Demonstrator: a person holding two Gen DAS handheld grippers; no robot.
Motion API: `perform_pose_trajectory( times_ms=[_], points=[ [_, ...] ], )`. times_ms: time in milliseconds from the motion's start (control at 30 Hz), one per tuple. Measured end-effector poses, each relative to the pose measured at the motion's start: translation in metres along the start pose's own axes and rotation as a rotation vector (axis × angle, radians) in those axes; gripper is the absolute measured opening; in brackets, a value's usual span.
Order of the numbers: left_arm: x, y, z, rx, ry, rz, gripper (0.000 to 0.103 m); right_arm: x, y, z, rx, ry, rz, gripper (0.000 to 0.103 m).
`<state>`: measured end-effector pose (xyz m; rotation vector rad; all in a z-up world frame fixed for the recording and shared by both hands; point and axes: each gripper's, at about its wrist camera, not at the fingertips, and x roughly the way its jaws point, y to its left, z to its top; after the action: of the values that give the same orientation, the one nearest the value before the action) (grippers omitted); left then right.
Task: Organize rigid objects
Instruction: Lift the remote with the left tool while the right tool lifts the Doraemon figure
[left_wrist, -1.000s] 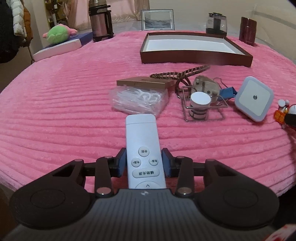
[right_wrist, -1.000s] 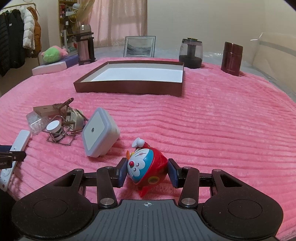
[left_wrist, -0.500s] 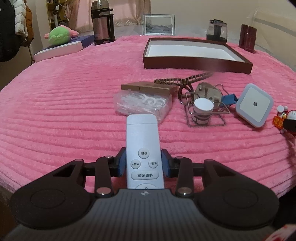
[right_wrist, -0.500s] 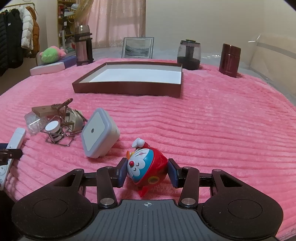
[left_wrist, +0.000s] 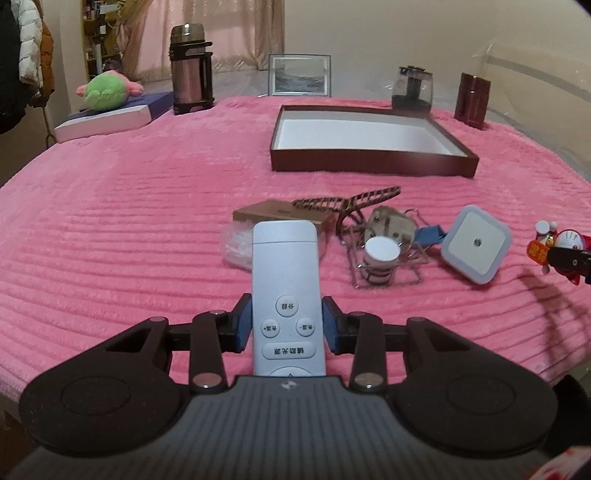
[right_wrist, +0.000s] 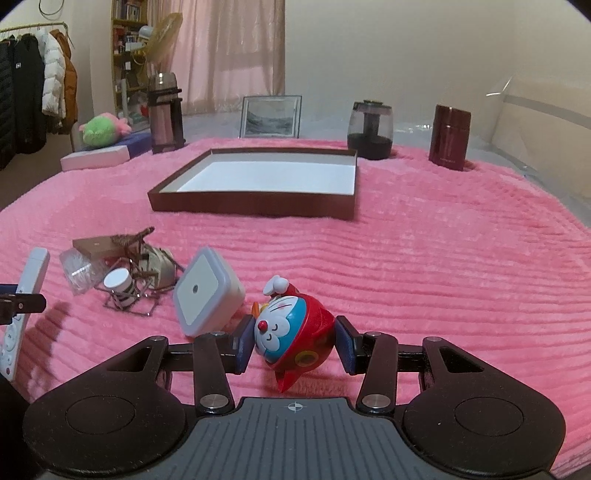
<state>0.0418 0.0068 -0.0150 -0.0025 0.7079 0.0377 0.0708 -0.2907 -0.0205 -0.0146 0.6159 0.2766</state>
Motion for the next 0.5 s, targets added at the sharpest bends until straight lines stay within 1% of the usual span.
perform_pose_trajectory(
  times_ms=[267,400,500],
  points=[
    [-0.001,-0.004,0.023,0.040,-0.031,-0.058,0.034,-0.006,-0.001,0.017,0.014,-0.032,0.008,0.042],
    [0.005,-0.007,0.046,0.072,-0.045,-0.098,0.034,-0.001,-0.005,0.034,0.034,-0.040,0.042,0.042],
    [0.012,-0.009,0.070,0.090,-0.056,-0.136,0.034,0.008,-0.008,0.056,0.038,-0.049,0.069,0.042]
  ],
)
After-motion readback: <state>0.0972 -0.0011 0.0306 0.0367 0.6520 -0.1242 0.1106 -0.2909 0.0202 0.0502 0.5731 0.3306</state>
